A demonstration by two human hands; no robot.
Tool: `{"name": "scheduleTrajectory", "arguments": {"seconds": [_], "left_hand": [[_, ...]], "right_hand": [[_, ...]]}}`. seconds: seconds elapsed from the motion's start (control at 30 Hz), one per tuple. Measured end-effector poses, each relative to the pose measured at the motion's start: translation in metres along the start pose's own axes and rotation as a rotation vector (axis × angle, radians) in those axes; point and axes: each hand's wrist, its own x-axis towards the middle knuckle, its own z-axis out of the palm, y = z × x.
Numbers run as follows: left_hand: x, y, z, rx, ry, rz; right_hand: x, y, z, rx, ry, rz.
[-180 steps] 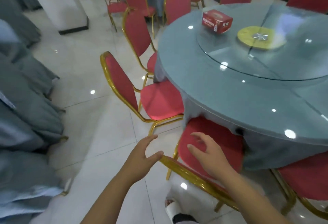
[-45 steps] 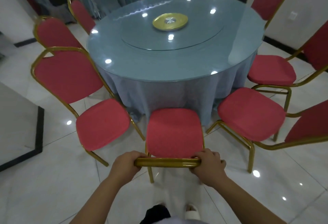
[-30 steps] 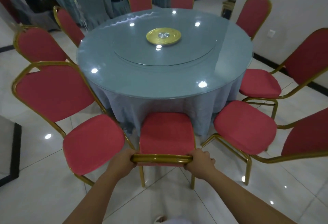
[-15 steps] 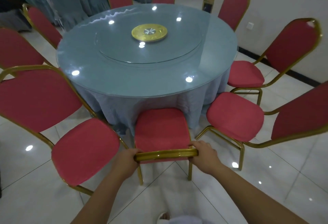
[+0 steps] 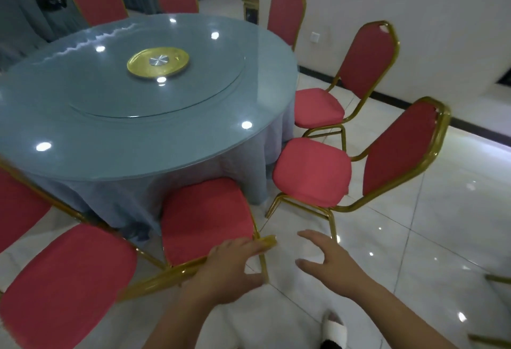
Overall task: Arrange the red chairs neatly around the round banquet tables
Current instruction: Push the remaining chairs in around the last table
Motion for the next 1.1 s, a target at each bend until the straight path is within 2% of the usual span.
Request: {"name": "scheduleTrajectory", "arguments": {"seconds": [0.07,0.4,0.57,0.73,0.9,1.1], "left_hand": [[0.022,0.028,0.007,-0.065,-0.037,0.035],[0.160,0.203,0.055,-0.128,-0.009,0.052],[0.213,0.274,0.071,-0.258,-0.037,0.059],[0.273,0.329,0.062,-0.269,-0.044,0.056],[0.364,0.371,0.059,-0.342,-0.071,-0.001],[0.491,0.417,0.058,-0.476,-0.075,-0.047]], "right_hand": [[0.001,0.019,-0.024,0.044,0.043,0.009],[-0.007,0.159,-0.188,0.143,0.228,0.050],[-0.001,0.215,-0.252,0.115,0.264,0.090],[0.017,0.255,-0.309,0.141,0.316,0.099],[0.059,0.291,-0.367,0.122,0.325,0.119],[0.134,0.315,-0.456,-0.027,0.239,0.145]]}}
